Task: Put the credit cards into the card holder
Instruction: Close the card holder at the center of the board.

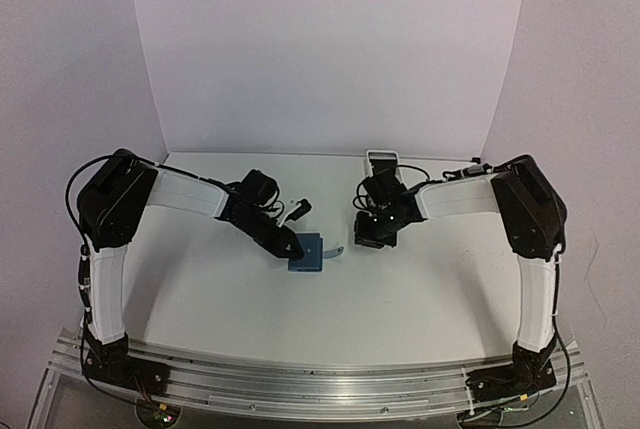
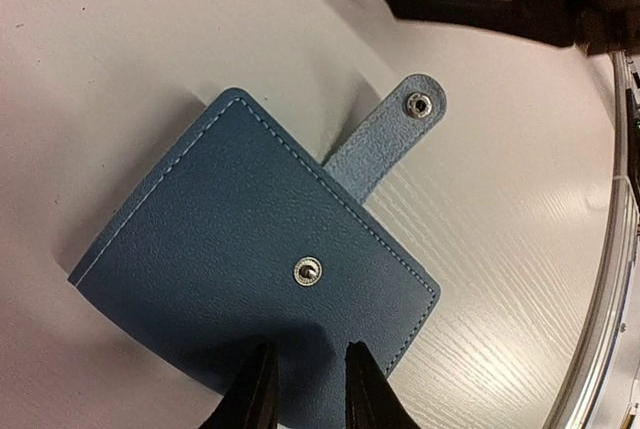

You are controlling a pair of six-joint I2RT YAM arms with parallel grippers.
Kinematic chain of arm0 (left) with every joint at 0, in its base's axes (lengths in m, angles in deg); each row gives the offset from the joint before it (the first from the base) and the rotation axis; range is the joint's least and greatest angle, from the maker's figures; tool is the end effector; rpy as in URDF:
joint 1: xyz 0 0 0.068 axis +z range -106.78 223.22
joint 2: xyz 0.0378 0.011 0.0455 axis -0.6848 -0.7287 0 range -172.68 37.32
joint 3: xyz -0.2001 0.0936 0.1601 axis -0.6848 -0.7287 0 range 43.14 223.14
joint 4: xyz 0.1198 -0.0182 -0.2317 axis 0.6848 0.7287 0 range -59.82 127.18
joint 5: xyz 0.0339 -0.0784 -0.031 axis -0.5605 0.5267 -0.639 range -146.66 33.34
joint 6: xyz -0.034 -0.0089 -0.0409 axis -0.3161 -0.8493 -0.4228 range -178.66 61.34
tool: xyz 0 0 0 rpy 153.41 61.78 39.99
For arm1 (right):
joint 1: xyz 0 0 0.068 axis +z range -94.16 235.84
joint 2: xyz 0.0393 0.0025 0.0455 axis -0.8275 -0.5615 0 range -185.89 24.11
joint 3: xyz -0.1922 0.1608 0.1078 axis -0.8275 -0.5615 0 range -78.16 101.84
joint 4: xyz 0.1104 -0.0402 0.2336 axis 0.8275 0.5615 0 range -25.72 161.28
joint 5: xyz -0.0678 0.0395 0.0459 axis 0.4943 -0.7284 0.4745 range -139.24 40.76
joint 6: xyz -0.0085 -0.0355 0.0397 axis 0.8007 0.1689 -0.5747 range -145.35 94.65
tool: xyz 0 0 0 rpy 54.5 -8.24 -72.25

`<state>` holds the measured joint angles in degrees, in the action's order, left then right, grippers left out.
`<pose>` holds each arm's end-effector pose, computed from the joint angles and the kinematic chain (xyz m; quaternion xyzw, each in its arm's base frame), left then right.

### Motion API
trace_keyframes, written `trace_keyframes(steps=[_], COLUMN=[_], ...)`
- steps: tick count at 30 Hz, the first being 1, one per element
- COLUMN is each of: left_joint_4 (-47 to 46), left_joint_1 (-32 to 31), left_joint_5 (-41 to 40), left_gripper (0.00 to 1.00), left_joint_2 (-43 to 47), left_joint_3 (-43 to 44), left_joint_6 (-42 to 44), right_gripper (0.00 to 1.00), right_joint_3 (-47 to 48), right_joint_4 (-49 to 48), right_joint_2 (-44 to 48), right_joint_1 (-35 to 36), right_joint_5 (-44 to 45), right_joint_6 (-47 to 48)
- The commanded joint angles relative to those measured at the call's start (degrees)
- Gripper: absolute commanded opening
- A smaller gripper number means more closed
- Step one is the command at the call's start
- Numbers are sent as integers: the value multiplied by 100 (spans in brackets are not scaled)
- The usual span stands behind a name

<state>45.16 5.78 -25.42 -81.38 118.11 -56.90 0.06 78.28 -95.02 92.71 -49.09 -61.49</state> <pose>0.3218 -0.2698 0.1298 0.3795 0.8493 -0.3263 0.1678 0.3488 0.2615 0.1394 -0.0057 0.9535 0.1783 0.2430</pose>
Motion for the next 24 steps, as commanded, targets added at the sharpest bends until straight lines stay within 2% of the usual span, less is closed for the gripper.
trace_keyframes(steps=[1, 6, 12, 16, 24], left_joint_4=[344, 334, 290, 217, -53], left_joint_1=[-17, -29, -35, -36, -27], left_joint_5=[-501, -534, -482, -349, 33], left_gripper=[24, 21, 17, 17, 18], left_joint_2=[-142, -190, -233, -214, -218], left_joint_3=[71, -3, 2, -30, -51], left_joint_6=[263, 242, 242, 206, 59], right_gripper=[8, 0, 0, 0, 0], right_joint_3=[283, 327, 236, 109, 379], right_joint_4=[302, 155, -234, -674, -960], right_joint_2=[-201, -353, -501, -408, -535], right_joint_1=[92, 111, 133, 136, 233], right_joint_5=[-946, -1406, -2248, -2233, -2063], right_joint_6=[-13, -45, -231, -341, -457])
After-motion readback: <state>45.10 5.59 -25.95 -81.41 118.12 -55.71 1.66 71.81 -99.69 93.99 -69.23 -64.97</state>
